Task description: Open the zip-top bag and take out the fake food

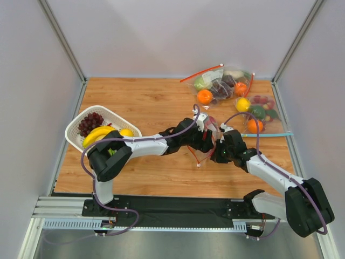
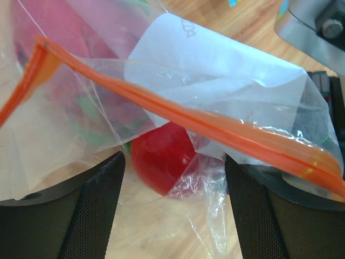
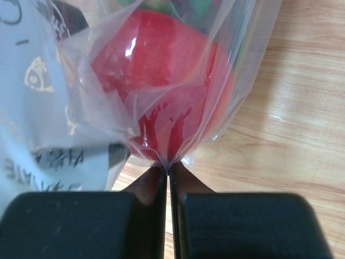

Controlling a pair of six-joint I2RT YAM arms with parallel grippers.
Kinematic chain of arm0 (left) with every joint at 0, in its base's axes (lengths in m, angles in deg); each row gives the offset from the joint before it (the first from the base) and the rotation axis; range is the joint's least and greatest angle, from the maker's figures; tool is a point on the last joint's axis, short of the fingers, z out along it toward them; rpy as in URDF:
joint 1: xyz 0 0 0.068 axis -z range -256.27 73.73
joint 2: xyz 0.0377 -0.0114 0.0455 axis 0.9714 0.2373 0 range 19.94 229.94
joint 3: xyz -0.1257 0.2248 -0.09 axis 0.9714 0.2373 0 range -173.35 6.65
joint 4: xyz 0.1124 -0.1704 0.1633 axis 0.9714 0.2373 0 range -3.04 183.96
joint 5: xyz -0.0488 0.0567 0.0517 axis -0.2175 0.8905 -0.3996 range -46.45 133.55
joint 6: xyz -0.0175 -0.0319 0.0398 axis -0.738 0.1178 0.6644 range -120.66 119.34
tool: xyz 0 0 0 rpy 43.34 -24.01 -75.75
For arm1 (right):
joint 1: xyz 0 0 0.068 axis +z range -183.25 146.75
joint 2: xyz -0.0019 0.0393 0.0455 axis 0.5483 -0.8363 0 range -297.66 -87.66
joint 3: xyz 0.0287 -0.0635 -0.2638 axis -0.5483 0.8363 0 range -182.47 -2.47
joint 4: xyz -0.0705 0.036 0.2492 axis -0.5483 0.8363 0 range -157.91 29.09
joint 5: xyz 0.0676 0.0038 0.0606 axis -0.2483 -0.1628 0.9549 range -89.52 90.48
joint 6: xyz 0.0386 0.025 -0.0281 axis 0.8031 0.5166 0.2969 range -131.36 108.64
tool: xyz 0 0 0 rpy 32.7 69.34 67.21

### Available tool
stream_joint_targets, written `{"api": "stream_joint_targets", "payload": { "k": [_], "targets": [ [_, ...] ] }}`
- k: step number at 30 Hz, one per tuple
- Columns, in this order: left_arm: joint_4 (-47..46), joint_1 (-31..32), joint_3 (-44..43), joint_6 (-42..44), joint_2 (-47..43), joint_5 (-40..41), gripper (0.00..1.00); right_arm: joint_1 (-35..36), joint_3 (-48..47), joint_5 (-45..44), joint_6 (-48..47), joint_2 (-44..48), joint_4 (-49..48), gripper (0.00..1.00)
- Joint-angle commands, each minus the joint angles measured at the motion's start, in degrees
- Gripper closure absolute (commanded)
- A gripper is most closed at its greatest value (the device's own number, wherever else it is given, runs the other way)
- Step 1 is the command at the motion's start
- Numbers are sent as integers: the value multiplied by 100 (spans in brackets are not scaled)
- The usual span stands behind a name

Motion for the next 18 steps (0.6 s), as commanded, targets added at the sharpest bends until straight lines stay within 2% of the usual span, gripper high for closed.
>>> {"api": "stream_joint_targets", "payload": {
  "k": [1, 6, 9, 13, 14, 16, 17, 18],
  "targets": [
    [244, -27, -393, 241, 137, 575, 18, 12, -49, 145, 25, 100, -128, 100],
    [122, -36, -245, -162, 163, 962, 18, 12, -76, 163, 16, 127, -102, 100],
    [-377, -97, 132, -540, 5, 1138, 18, 12, -67, 146, 25, 153, -76, 100],
    [-975, -247, 431, -742, -65, 481, 18, 3, -137, 75, 51, 258, 65, 99],
    [-1159, -299, 476, -822, -4, -25, 19, 12, -172, 40, 51, 302, 126, 97],
    [-1792, -422, 651, -1208, 145, -494, 22, 3, -295, -21, 43, 530, 337, 83],
    [-2055, -466, 713, -1366, 198, -949, 28, 3, -330, -117, 51, 627, 416, 77],
    [-2571, -528, 792, -1515, 251, -1136, 31, 12, -365, -179, 60, 724, 556, 63]
  ]
}}
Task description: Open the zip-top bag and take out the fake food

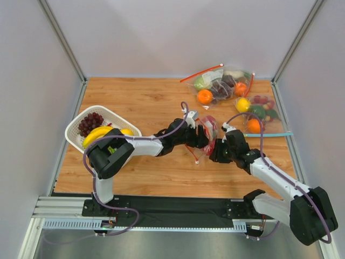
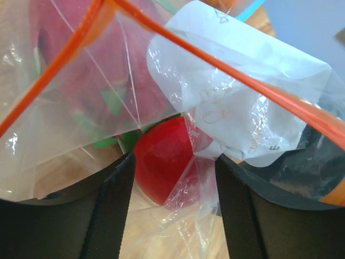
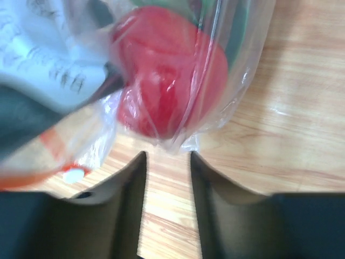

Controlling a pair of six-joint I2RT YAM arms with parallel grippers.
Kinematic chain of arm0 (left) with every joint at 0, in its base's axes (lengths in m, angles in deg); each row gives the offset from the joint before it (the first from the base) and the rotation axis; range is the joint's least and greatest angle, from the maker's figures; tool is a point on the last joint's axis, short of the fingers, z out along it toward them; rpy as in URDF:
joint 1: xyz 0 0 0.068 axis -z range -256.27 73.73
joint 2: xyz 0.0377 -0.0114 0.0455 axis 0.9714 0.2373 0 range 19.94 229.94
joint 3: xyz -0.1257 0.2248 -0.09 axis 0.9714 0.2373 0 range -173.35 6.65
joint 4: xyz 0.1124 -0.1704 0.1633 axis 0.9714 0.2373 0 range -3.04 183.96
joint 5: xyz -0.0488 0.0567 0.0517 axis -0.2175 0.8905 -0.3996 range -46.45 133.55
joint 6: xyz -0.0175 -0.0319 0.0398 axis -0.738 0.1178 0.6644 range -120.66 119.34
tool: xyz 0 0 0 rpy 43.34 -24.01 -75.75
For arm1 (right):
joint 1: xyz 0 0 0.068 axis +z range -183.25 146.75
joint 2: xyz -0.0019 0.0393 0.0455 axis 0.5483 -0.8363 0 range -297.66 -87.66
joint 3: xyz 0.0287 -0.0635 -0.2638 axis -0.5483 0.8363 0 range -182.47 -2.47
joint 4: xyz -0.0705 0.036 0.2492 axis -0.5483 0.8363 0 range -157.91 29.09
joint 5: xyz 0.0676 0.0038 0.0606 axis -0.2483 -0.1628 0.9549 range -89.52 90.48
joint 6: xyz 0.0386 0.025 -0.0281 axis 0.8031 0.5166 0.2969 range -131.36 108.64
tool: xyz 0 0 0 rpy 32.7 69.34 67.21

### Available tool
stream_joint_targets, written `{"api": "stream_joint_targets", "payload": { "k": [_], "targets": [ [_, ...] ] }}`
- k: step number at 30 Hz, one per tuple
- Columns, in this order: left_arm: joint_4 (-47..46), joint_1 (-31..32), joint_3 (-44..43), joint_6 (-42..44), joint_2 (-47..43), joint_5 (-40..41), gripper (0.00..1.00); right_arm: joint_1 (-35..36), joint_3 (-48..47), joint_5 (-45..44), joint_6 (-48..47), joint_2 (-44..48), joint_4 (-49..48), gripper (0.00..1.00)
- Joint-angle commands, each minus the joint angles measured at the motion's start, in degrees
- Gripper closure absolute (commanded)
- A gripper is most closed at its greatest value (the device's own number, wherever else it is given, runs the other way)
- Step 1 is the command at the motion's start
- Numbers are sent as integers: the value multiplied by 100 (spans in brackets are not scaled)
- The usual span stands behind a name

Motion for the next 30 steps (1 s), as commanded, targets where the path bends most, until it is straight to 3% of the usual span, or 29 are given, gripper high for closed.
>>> {"api": "stream_joint_targets", "payload": {
  "k": [1, 3, 6, 12, 22, 30],
  "targets": [
    [-1537, -198, 302, -822, 246, -1002, 33, 17, -355, -232, -16, 484, 338, 57],
    [-1907, -216, 374, -965, 300, -1328, 39, 8, -390, -381, -8, 756, 374, 43],
    [-2005, -225, 418, -1054, 327, -1556, 46, 8, -416, -452, -7, 854, 269, 36],
    [-1873, -225, 496, -1045, 186, -1732, 58, -45, -329, -399, 28, 451, -170, 34],
    [-2040, -216, 708, -1089, -165, -2048, 89, -387, -250, -558, 19, 449, -162, 33],
    [-2997, -225, 682, -1633, -61, -2690, 97, -940, -109, -154, 124, 1003, -21, 33]
  ]
}}
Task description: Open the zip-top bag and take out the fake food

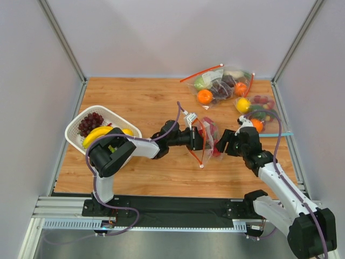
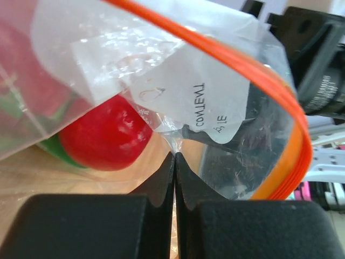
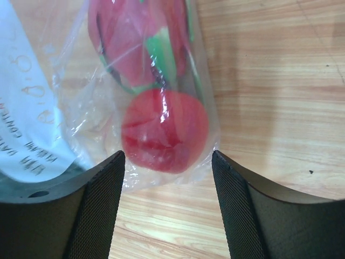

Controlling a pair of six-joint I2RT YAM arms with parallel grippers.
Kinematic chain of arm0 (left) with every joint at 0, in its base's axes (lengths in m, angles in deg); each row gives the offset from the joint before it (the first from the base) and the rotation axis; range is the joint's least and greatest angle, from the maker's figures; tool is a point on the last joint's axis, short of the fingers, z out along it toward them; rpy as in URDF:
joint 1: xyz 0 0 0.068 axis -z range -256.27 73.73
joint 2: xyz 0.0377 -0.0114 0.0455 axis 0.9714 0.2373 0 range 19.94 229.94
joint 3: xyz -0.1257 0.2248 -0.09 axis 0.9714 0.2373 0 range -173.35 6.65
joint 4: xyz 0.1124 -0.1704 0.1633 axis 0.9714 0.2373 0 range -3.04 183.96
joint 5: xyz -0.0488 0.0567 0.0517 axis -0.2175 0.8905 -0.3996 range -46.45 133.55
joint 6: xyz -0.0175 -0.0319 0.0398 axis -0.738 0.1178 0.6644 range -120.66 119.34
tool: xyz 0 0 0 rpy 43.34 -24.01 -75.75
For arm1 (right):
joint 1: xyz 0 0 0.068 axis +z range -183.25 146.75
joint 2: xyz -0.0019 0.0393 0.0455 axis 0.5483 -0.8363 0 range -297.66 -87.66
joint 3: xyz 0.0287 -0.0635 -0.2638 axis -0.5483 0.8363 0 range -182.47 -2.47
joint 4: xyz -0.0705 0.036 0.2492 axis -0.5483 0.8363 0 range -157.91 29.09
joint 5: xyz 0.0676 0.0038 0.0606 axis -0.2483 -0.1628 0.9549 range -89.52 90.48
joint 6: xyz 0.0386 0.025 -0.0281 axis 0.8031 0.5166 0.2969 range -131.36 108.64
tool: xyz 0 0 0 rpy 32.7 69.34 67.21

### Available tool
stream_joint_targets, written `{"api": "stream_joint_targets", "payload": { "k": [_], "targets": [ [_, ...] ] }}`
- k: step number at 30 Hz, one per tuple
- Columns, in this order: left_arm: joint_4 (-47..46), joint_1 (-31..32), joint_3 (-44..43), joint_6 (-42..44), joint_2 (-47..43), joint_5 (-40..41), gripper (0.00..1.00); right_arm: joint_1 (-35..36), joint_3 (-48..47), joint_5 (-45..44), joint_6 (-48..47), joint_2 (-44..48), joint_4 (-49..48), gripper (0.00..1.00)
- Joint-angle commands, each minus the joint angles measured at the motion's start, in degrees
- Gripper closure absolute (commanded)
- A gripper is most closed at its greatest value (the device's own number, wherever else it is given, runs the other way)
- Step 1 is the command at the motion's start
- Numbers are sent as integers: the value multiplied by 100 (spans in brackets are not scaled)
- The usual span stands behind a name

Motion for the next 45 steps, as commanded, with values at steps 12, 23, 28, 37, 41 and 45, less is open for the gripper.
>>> {"api": "stream_joint_targets", "payload": {
  "k": [12, 23, 28, 37, 41, 45],
  "targets": [
    [216, 86, -265, 682, -461, -594, 89, -359, 176, 924, 594, -575, -722, 28],
    [3057, 112, -258, 2162, -1533, 891, 24, -359, 132, 994, 823, -1165, -257, 70],
    [3407, 69, -354, 2049, -1552, 1453, 22, -350, 114, 889, 806, -1191, -72, 95],
    [3954, 68, -846, 1978, -1095, 2202, 22, -350, 88, 739, 735, -1209, 122, 100],
    [3972, 86, -1127, 2004, -884, 2176, 22, -350, 88, 722, 709, -1226, 122, 100],
    [4076, 147, -1286, 2030, -726, 2114, 22, -350, 132, 686, 683, -1297, 113, 100]
  ]
}}
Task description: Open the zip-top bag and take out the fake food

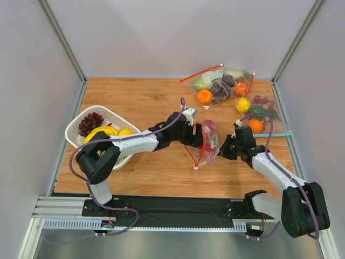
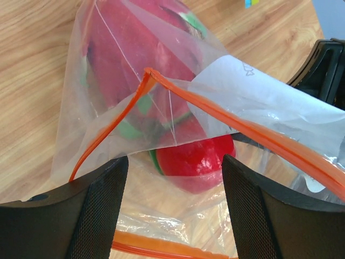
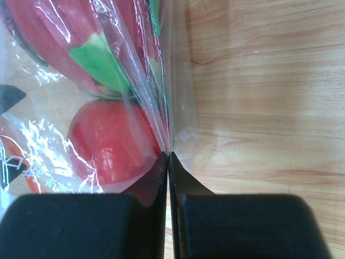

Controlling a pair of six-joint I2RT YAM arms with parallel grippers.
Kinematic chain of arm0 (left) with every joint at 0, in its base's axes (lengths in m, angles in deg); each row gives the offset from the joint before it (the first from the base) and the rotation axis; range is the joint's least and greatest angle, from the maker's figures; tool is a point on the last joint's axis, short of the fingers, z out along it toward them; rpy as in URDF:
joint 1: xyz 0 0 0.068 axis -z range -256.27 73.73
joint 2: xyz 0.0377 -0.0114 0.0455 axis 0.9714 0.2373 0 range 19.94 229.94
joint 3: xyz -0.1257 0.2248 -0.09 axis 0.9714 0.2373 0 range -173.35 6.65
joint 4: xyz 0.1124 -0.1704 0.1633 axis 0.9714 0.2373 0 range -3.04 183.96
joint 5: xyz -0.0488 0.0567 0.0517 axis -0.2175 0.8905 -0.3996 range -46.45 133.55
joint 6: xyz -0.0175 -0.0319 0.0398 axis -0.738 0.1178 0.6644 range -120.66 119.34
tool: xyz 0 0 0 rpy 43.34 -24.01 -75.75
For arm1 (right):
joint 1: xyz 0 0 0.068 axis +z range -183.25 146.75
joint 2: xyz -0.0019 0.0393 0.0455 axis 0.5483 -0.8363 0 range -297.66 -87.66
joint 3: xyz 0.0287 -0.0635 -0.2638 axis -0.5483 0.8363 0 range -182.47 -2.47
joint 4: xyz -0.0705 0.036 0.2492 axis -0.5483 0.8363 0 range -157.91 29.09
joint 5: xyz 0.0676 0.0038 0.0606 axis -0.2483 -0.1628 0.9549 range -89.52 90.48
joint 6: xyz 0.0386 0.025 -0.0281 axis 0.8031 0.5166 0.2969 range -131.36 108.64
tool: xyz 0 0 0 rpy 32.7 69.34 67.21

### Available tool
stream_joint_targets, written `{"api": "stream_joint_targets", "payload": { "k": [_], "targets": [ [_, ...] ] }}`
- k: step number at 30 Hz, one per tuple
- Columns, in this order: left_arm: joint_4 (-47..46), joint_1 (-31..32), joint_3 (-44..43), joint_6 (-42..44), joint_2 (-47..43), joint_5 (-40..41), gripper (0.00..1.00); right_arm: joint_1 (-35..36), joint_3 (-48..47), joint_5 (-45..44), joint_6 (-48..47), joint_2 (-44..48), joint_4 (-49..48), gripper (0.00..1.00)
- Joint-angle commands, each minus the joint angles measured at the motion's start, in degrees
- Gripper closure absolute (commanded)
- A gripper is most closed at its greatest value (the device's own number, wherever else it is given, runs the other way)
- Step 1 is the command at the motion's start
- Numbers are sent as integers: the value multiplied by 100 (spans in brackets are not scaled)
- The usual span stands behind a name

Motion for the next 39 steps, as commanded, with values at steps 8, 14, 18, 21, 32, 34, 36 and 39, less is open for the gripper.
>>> {"api": "stream_joint_targets", "payload": {
  "k": [8, 14, 18, 21, 32, 34, 36, 39],
  "targets": [
    [580, 266, -700, 184, 482, 42, 23, 13, 93, -161, -139, -134, 167, 100],
    [1221, 460, -1095, 324, 685, 253, 23, 13, 110, -249, -192, 6, 203, 100],
    [1362, 504, -1104, 298, 703, 236, 22, 48, 110, -206, -183, -11, 115, 100],
    [1319, 548, -1104, 254, 764, 183, 22, 127, 102, -206, -148, -99, 27, 100],
    [1652, 697, -1562, 307, 1195, 323, 21, 356, 110, -258, -60, -178, -140, 100],
    [1687, 715, -1553, 316, 1247, 341, 21, 356, 110, -241, -43, -169, -175, 100],
    [1723, 741, -1553, 316, 1300, 306, 21, 356, 110, -214, -51, -178, -202, 100],
    [1749, 794, -1614, 307, 1432, 270, 21, 364, 101, -188, -34, -161, -254, 100]
  ]
}}
